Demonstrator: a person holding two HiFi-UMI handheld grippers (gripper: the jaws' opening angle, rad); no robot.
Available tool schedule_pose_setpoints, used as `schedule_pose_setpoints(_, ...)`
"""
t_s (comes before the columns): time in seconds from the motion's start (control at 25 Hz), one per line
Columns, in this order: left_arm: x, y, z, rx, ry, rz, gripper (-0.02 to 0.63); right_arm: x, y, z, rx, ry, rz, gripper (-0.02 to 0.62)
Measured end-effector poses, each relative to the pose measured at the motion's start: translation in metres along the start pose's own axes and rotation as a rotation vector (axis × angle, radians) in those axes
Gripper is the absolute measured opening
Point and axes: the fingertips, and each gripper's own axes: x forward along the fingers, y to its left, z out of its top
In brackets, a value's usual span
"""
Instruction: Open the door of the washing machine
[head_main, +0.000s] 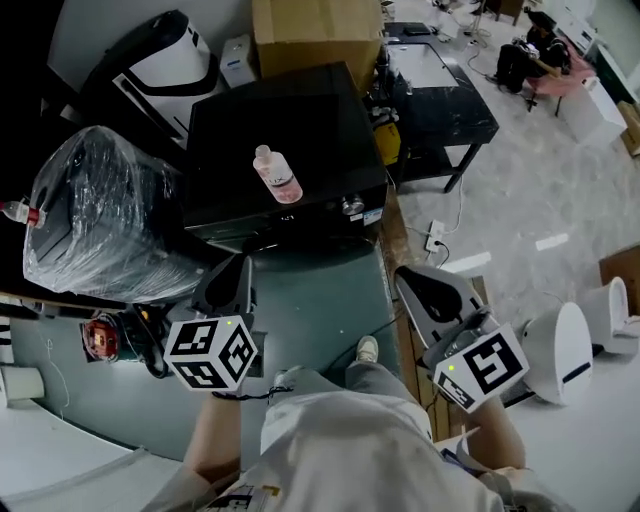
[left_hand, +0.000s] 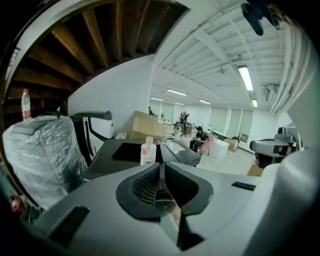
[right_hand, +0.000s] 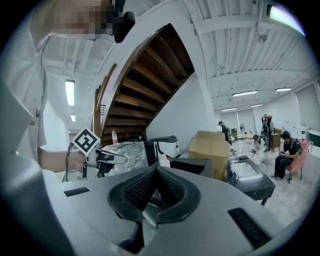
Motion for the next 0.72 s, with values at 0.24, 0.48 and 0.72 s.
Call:
schedule_pose_setpoints(0.24, 0.018, 0.01, -0.024, -0.276, 0.032, 0.077, 0.105, 0.024, -0.014, -0.016, 0.051, 0.026, 0.099, 0.028)
schedule_pose_setpoints(0.48, 0.034, 0.03, -0.047, -0.59, 0.035, 0.118, 0.143, 0.048, -0.015, -0.02, 0.068, 0.056, 0.146, 0.028)
schedule_pose_setpoints(0.72, 0.064, 0.044, -0.081, -0.771, 0.091, 0.124, 0.174, 0.072, -0.013, -0.025, 0.07, 0.087, 0.133, 0.028)
